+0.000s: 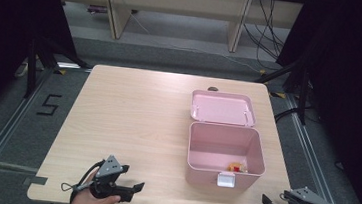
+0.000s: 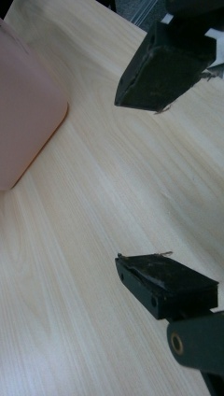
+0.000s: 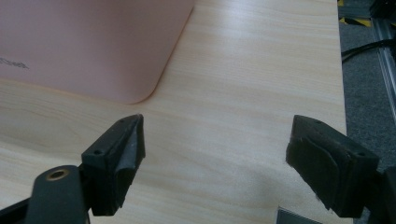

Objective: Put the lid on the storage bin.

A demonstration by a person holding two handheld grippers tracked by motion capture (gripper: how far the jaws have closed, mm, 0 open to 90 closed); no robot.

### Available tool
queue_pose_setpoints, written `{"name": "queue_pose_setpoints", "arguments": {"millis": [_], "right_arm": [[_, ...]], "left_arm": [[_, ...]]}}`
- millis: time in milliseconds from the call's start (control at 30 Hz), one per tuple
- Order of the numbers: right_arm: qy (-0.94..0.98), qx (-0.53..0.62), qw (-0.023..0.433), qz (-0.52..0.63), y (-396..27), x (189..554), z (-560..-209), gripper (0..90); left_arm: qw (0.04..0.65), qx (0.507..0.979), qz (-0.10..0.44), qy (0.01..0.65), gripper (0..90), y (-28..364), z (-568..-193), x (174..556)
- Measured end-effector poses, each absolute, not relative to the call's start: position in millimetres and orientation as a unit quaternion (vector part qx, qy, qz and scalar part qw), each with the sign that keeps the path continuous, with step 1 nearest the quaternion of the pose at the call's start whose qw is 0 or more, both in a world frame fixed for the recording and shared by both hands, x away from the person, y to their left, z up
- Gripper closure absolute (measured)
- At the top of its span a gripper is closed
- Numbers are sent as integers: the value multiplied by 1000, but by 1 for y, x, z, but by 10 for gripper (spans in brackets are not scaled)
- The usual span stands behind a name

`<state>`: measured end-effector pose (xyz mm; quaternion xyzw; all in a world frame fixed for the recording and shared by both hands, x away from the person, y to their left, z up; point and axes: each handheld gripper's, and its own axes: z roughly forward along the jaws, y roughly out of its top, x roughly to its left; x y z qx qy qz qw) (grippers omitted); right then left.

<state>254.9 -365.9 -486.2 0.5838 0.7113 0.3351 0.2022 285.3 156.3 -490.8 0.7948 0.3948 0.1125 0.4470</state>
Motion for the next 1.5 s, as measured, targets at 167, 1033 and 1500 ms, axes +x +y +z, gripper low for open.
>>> {"name": "queue_pose_setpoints", "arguments": {"millis": [167,1033,1500], "right_arm": [[722,566,212,337,-369,258,-489,201],[719,573,198,340,-373,260,-491,213],[720,571,202,338,-374,261,-493,217]], "left_arm": [[451,794,107,393,181,156,-490,285],[513,766,72,380,270,107,-446,324],[539,764,69,348,379,82,-426,337]]}}
